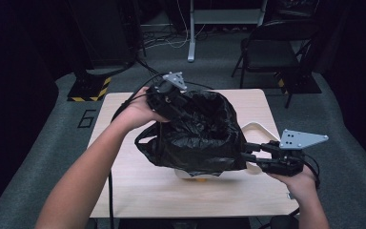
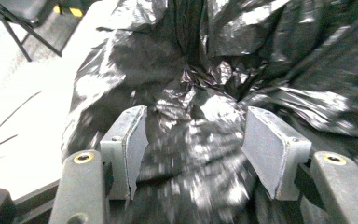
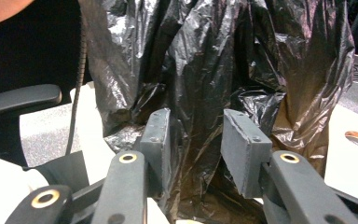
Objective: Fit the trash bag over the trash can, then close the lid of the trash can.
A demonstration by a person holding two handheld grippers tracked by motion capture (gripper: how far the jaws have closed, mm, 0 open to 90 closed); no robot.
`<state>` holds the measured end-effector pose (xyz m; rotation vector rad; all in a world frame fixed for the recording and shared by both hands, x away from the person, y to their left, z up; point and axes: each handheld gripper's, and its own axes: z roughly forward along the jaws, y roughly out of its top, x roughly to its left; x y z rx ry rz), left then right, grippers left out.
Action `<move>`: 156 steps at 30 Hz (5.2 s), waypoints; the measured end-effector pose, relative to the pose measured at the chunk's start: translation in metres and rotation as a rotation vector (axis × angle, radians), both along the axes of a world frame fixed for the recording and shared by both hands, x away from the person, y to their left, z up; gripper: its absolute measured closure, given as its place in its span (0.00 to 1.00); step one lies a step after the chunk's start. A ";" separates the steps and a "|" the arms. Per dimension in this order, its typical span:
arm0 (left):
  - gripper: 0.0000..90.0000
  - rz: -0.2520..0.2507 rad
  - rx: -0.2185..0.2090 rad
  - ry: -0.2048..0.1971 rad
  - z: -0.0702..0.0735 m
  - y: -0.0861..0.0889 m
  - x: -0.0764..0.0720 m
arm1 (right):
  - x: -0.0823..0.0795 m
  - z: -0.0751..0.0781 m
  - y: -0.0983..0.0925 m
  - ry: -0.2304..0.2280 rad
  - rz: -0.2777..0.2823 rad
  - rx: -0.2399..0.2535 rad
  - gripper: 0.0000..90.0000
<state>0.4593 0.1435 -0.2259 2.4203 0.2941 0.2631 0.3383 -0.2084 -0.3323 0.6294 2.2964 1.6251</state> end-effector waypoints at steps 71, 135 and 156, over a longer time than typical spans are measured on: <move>0.45 0.329 -0.395 -0.054 -0.130 0.163 -0.077 | 0.026 -0.073 -0.034 -0.140 -0.377 -0.010 0.63; 0.44 0.377 -0.418 -0.066 -0.134 0.176 -0.089 | 0.082 -0.171 -0.011 0.169 -0.345 -0.235 0.75; 0.44 0.380 -0.425 -0.063 -0.135 0.177 -0.088 | 0.087 -0.175 -0.007 0.217 -0.345 -0.297 0.93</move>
